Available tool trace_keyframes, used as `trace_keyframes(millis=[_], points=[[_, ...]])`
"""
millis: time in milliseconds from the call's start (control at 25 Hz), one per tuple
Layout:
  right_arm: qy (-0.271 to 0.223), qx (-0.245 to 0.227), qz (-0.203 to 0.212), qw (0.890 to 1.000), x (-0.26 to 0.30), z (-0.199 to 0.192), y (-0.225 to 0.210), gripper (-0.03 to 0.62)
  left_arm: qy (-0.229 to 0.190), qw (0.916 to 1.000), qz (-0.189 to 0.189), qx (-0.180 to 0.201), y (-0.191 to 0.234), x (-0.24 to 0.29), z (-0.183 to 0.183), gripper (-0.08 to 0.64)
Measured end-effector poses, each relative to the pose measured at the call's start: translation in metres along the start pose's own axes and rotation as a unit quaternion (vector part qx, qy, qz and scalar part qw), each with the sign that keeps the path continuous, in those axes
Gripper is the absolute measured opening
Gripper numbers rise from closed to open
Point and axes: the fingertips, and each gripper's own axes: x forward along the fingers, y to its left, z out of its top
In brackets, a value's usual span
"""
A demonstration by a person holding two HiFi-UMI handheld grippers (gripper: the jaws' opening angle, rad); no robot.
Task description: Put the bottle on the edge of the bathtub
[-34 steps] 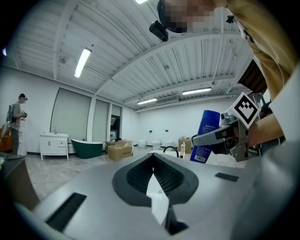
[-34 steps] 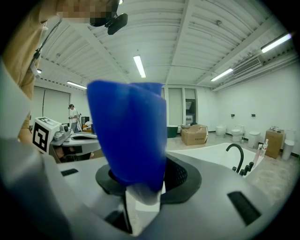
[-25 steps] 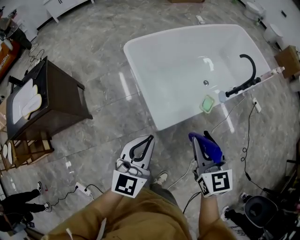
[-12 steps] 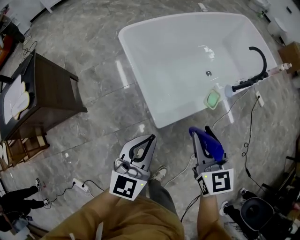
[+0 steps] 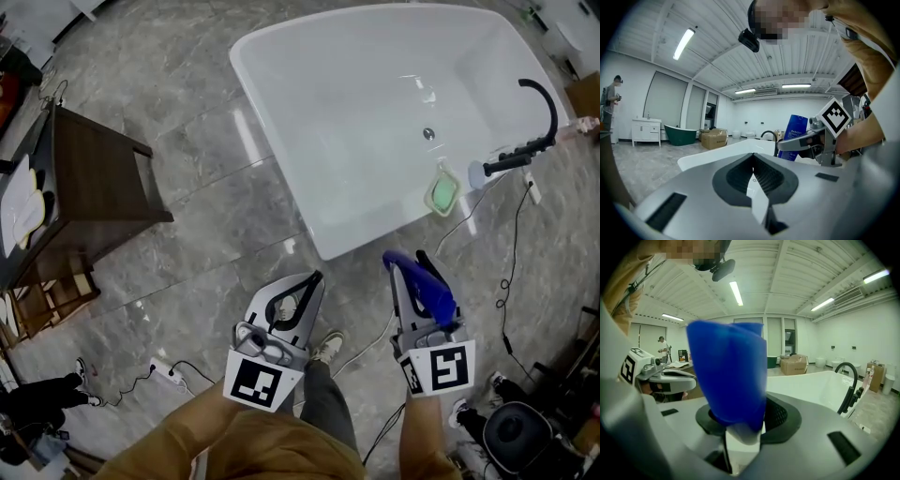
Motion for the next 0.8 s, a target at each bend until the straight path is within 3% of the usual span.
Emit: trace_keyframes(millis=[800], points=[[0.016,0.0,0.007,1.0,0.067,-0.065,-0.005,0.152,0.016,0.9998,-0.005,-0.014,0.014,0.019,-0.057,0.005]])
